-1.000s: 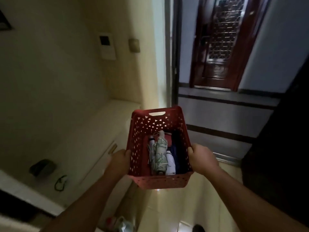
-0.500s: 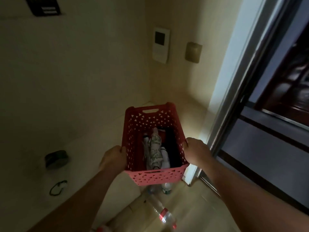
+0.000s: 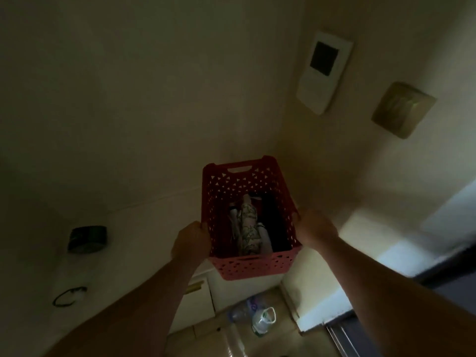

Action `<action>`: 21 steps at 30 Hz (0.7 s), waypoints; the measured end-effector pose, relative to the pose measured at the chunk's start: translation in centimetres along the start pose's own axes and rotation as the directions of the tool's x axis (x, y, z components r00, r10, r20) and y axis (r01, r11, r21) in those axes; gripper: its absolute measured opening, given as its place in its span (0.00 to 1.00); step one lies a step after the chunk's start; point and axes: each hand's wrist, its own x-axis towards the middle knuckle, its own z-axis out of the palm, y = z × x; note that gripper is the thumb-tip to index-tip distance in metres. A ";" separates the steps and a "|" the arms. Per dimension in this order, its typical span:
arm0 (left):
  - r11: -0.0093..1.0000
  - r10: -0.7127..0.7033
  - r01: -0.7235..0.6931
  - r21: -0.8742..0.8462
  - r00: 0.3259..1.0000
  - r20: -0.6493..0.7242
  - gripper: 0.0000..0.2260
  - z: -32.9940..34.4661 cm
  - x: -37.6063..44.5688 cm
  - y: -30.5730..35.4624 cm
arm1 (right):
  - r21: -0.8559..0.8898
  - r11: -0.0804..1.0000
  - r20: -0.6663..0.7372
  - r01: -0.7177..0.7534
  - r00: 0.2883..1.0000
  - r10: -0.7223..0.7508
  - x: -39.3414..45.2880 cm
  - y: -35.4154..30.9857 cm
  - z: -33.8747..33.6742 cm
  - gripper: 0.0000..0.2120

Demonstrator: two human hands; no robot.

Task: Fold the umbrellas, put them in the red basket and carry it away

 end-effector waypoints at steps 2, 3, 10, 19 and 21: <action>0.997 -0.077 0.078 0.024 0.997 -0.026 0.22 1.6 0.9 1.5 | -0.008 0.999 0.036 0.043 0.998 -0.043 3.8 0.8 0.0 0.17; 0.993 -0.107 0.109 0.041 0.993 -0.042 0.22 2.3 1.4 2.3 | -0.006 0.998 0.051 0.065 0.997 -0.065 5.7 1.4 0.3 0.17; 0.967 -0.244 0.252 0.048 0.962 -0.119 0.22 5.3 4.0 7.1 | 0.063 0.985 0.058 0.162 0.985 -0.166 14.3 4.3 1.6 0.20; 0.946 -0.277 0.290 0.142 0.955 -0.109 0.21 5.3 7.4 8.7 | 0.119 0.976 0.100 0.185 0.975 -0.197 19.0 3.9 2.6 0.19; 0.940 -0.275 0.285 0.186 0.958 -0.074 0.22 4.7 7.8 8.9 | 0.130 0.971 0.140 0.202 0.966 -0.219 19.3 3.6 2.2 0.18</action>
